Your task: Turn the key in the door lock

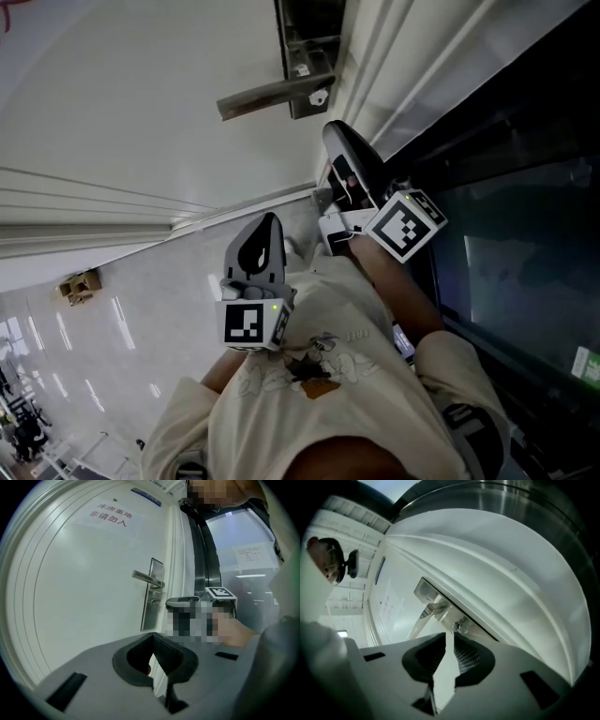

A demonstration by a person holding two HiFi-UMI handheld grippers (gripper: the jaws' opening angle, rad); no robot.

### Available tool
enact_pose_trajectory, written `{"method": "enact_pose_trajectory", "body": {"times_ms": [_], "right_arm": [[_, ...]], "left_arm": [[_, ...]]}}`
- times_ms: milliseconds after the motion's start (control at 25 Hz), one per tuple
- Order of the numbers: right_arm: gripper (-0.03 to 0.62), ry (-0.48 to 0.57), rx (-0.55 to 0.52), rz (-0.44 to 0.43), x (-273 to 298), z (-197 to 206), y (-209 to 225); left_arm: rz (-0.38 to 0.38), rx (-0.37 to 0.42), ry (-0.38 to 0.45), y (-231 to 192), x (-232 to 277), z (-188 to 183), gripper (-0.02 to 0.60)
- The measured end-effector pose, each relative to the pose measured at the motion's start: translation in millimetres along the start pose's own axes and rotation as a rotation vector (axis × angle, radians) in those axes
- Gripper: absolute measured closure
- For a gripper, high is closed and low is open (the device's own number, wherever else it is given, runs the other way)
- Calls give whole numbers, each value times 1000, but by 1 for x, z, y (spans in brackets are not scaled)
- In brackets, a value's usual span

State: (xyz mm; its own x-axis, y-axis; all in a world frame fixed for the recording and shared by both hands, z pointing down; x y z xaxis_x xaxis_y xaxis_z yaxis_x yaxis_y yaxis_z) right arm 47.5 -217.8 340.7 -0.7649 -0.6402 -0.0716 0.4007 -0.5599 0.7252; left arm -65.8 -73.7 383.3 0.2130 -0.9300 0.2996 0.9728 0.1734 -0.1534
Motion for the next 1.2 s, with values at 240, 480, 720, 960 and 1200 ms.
{"method": "enact_pose_trajectory", "body": {"times_ms": [240,480,720,960,1200], "right_arm": [[586,-22,-318,61,-44,3,-13],[588,-32,-461,114,-78,6,-14],[588,-83,-572,196,-86,20,-9],[588,-89,-606,213,-81,26,-9],[588,-127,-633,216,-79,36,-11]], "left_arm": [[-13,-2,7,21,1,6,575],[13,22,21,43,13,-2,575],[23,38,26,49,23,-9,575],[41,44,29,48,31,-15,575],[49,51,28,45,29,-21,575]]}}
Point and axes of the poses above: the fingertips, and each gripper's own axes: x forward along the fingers, y to its right, z out of its underside, the point moved 4 cm from there along -x, backward along the fingers, and after that the axes turned 6 degrees about -y, right-handed, at the moved point
